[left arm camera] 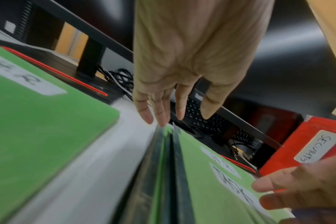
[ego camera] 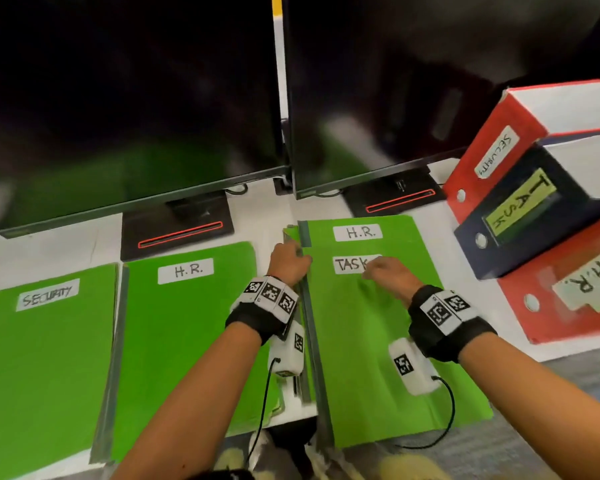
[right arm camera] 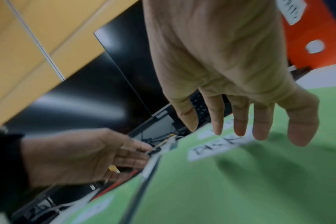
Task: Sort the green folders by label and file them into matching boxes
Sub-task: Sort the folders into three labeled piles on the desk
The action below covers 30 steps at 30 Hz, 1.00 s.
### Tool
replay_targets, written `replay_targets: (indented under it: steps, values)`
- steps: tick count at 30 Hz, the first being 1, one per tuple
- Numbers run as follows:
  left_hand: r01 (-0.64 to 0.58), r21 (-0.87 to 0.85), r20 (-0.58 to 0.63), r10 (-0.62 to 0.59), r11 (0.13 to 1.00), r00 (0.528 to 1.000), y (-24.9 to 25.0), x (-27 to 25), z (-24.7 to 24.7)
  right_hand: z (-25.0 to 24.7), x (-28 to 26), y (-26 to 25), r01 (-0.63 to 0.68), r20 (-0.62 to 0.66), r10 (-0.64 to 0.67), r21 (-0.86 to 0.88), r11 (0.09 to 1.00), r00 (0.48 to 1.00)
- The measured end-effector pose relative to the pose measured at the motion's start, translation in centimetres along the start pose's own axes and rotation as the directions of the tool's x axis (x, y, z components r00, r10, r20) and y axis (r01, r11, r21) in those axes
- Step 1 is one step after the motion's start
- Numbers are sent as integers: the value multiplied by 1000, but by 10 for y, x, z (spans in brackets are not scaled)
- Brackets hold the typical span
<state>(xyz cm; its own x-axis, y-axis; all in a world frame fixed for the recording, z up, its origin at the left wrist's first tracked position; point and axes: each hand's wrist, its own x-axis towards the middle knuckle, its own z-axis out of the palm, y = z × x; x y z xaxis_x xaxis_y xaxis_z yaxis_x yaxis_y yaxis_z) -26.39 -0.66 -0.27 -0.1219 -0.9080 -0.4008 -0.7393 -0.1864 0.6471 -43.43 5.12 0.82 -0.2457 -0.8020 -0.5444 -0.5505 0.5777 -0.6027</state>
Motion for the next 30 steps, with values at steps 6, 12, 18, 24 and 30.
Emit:
replay_targets:
  steps: [6,12,18,24,30]
  values:
    - [69,199,53,-81,978,995,17,13,25,-1,9,36,31,26,-31,-7,999,999]
    - [95,230,31,-105,969,994,23,15,28,6,9,47,97,58,-93,-64,993,994]
    - [-35,74,69,30,997,997,35,22,21,-18,31,15,300,63,-299,-387,872,952]
    - [149,-150,-83,-162,977,983,30,43,23,-23,57,5,289,207,-211,-508,811,955]
    - [290,-135,25,-289,947,957,34,54,20,-17,63,12,311,242,-214,-502,807,946]
